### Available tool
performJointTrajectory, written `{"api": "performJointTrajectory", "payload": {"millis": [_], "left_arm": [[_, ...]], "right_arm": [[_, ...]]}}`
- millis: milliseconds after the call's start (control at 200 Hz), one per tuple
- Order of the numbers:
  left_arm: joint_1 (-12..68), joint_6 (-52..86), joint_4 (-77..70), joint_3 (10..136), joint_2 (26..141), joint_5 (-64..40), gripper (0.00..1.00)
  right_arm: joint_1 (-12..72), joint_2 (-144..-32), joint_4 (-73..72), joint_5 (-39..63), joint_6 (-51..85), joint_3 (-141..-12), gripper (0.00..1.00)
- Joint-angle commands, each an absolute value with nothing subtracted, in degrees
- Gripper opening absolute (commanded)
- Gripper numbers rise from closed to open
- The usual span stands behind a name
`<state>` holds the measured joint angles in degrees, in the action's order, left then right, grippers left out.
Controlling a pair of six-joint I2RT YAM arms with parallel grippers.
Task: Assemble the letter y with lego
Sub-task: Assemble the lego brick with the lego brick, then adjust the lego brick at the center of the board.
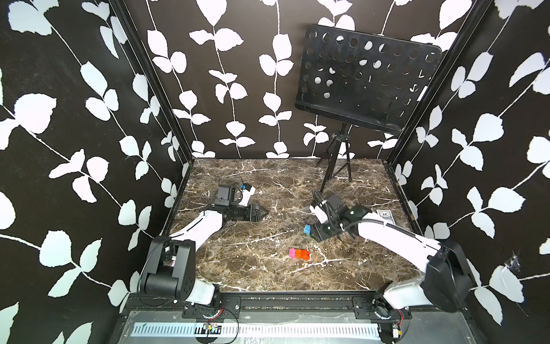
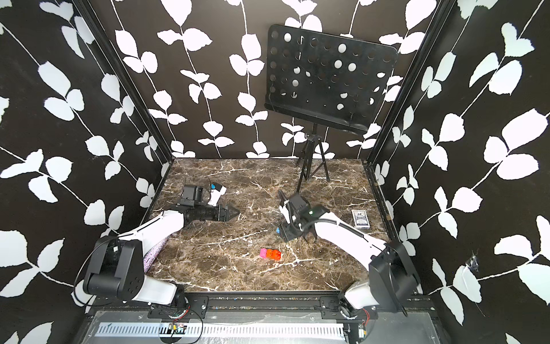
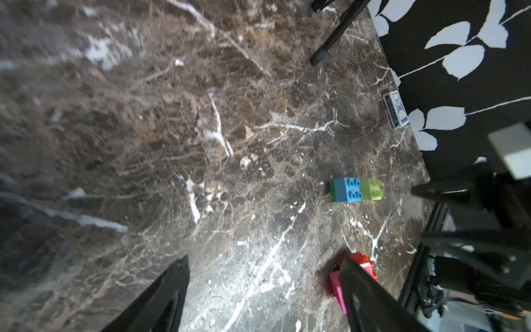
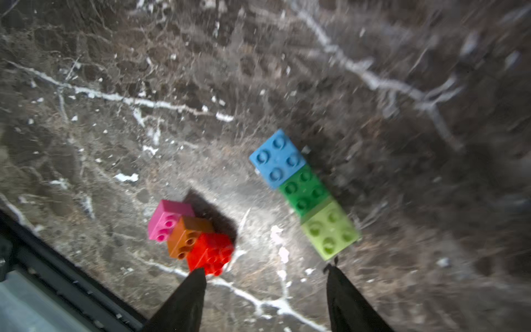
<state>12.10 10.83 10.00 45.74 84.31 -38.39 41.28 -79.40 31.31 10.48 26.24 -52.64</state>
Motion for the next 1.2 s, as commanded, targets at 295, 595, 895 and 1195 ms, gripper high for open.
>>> {"api": "performJointTrajectory", "payload": {"millis": [295,595,895,1195], "left_arm": [[12.4,15.6,6.5,40.4,84.2,-37.9,0.84],[12.5,15.6,5.6,39.3,83.0,-37.7,0.84],[12.5,15.0,7.1,38.5,81.2,-39.1,0.83],[15.8,12.0,16.7,39.0,80.0,-44.9,0.68]], "right_arm": [[49.7,-77.4,5.8,10.8,60.3,-37.1,0.72],[52.9,-83.8,-0.6,11.7,63.9,-38.7,0.72],[52.9,-93.5,-3.9,13.1,61.4,-47.3,0.72],[50.5,-89.4,1.0,12.4,57.3,-47.8,0.72]]}}
